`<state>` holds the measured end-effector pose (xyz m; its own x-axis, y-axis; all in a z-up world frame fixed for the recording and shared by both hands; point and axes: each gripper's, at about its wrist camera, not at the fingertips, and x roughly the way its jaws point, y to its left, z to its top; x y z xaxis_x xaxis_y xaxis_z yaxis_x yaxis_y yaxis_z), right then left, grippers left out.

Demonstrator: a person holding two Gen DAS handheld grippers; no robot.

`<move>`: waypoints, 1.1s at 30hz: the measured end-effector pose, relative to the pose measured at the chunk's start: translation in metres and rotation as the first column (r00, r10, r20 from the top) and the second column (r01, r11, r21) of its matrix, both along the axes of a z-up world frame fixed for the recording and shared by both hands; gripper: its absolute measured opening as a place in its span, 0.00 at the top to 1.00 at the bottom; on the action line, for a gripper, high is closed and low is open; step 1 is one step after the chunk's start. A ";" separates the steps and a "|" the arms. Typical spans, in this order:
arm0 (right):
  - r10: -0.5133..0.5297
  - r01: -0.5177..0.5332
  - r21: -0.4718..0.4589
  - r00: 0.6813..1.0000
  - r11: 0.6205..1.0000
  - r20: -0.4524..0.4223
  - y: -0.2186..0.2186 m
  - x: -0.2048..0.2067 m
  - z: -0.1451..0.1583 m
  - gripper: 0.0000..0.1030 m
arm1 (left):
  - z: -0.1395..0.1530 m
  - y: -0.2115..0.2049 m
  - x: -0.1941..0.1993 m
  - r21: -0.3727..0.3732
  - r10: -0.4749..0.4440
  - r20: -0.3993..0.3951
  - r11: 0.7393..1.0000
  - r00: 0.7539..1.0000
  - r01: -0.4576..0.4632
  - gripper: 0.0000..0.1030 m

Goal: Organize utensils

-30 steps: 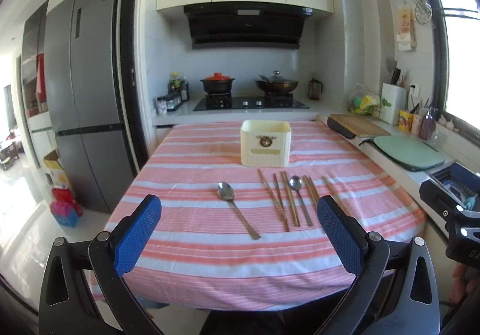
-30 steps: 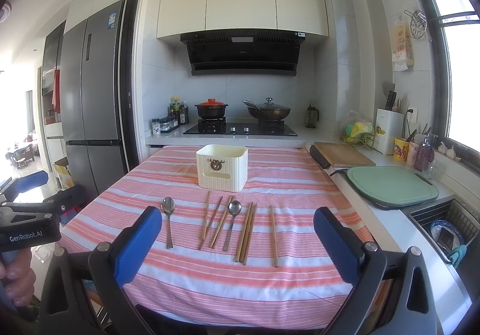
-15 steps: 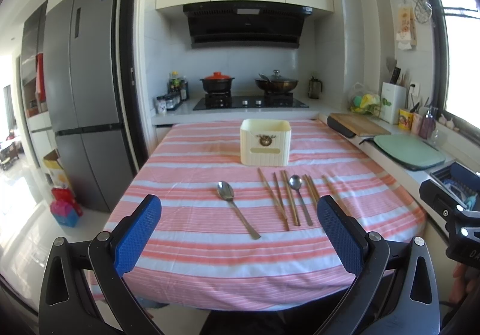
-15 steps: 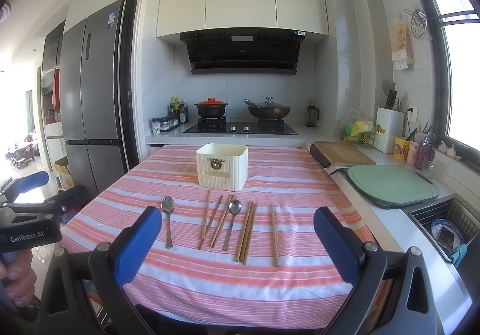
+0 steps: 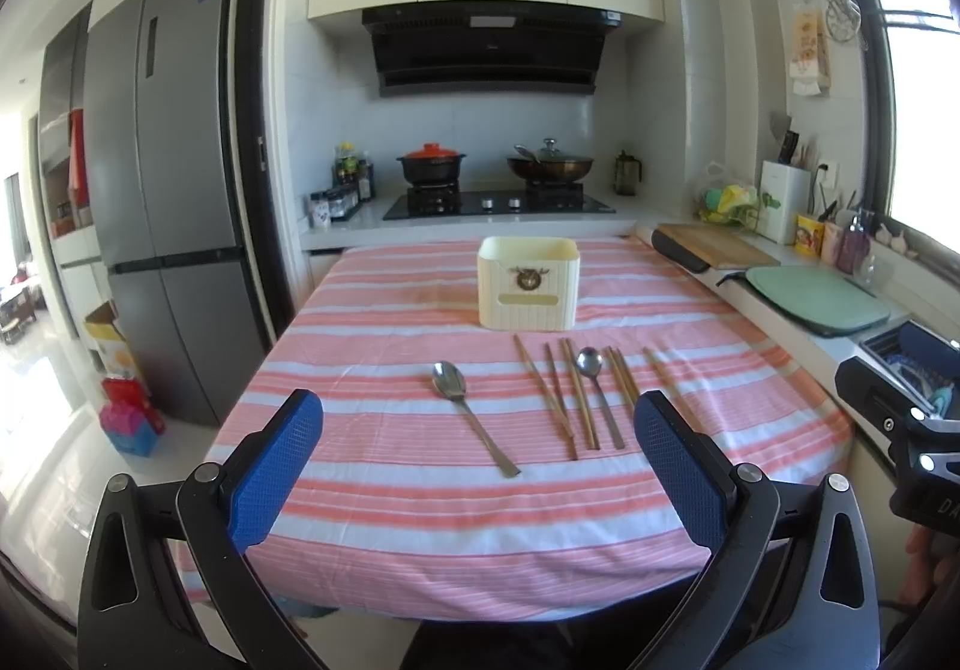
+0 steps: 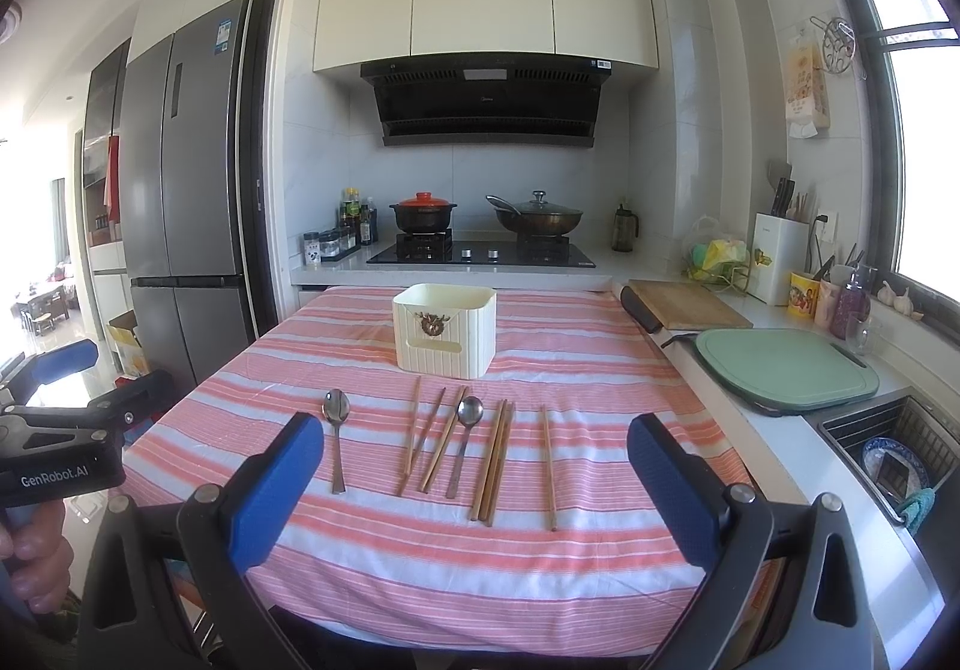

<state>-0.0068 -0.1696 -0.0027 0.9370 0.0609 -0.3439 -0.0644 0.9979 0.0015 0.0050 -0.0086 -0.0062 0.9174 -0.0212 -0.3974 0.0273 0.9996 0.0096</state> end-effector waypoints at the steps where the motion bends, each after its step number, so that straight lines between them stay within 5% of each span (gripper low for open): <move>1: 0.000 0.000 0.000 1.000 1.000 -0.001 0.000 0.000 -0.001 0.00 | -0.001 0.000 0.000 0.000 -0.001 -0.001 1.000 1.000 0.001 0.00; 7: -0.003 0.003 -0.001 1.000 1.000 -0.010 -0.002 0.001 -0.005 0.00 | -0.008 0.001 0.008 -0.005 -0.004 -0.024 1.000 1.000 0.004 0.00; 17: -0.101 0.104 0.010 0.985 0.995 -0.139 -0.050 0.046 -0.037 0.00 | -0.067 0.033 0.088 -0.102 -0.006 -0.303 0.994 0.953 -0.026 0.00; 27: -0.067 0.068 -0.013 0.903 0.998 -0.425 -0.081 0.140 -0.116 0.00 | -0.110 0.021 0.168 -0.091 0.004 -0.442 0.995 0.897 -0.049 0.00; 33: -0.011 -0.032 -0.074 0.858 0.997 -0.514 -0.069 0.199 -0.146 0.14 | -0.142 0.016 0.231 -0.058 0.065 -0.498 0.992 0.865 -0.109 0.01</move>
<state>0.1919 -0.2381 -0.1490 0.6251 0.0233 -0.7802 -0.0859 0.9955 -0.0391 0.2361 0.0078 -0.1478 0.6009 -0.0024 -0.7993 -0.0802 0.9948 -0.0632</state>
